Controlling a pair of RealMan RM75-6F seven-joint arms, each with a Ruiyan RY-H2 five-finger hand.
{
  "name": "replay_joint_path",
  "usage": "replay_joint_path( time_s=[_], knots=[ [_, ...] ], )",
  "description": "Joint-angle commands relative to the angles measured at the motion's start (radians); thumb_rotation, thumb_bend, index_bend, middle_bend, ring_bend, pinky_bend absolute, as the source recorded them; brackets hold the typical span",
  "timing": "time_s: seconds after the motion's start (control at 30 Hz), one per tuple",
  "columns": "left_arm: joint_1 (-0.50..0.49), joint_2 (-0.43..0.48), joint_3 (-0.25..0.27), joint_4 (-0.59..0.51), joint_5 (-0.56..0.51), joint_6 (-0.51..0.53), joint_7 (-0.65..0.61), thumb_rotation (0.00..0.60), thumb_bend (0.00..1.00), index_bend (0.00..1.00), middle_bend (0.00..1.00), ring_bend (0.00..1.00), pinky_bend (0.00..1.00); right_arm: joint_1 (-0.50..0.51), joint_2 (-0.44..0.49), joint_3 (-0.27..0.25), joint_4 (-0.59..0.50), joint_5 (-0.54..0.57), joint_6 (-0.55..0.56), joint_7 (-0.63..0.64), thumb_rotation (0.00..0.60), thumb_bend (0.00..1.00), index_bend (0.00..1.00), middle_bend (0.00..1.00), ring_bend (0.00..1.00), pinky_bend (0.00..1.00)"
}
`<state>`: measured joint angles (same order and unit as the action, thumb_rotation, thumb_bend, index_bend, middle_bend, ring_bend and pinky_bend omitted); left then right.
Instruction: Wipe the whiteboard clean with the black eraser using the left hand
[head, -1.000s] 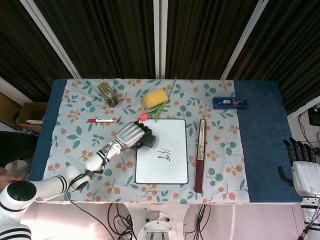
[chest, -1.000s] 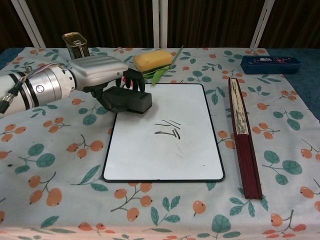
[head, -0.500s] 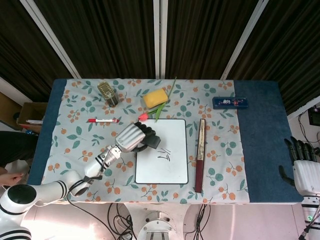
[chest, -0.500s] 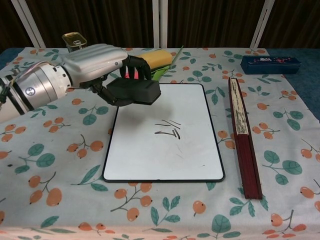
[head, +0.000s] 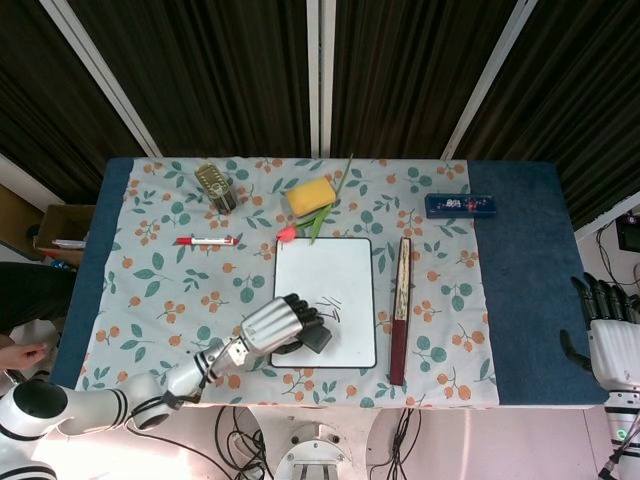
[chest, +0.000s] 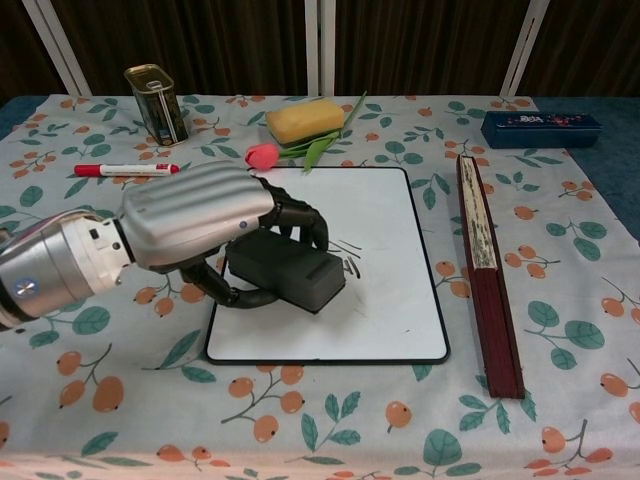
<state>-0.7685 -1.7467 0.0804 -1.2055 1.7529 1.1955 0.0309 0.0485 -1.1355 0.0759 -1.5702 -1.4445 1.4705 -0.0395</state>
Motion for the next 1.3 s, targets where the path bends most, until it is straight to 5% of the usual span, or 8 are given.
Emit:
replay_joint_path(
  time_s=[0.03, 0.4, 1.3],
  knots=[
    [0.002, -0.013, -0.003, 0.012, -0.008, -0.014, 0.004, 0.6, 0.5, 0.69, 0.63, 0.52, 0.61, 0.0, 0.0, 0.001, 0.002, 0.001, -0.001, 0.002, 0.6, 0.31, 0.0, 0.0, 0.0, 0.0],
    [-0.001, -0.091, -0.031, 0.097, -0.047, -0.066, 0.007, 0.6, 0.6, 0.7, 0.65, 0.53, 0.63, 0.002, -0.005, 0.002, 0.012, 0.007, -0.008, 0.01, 0.6, 0.32, 0.0, 0.0, 0.0, 0.0],
    [-0.049, -0.201, -0.092, 0.3, -0.075, -0.082, -0.121, 0.6, 0.64, 0.74, 0.7, 0.57, 0.65, 0.002, -0.002, 0.011, 0.025, 0.026, -0.012, 0.028, 0.6, 0.32, 0.0, 0.0, 0.0, 0.0]
  ],
)
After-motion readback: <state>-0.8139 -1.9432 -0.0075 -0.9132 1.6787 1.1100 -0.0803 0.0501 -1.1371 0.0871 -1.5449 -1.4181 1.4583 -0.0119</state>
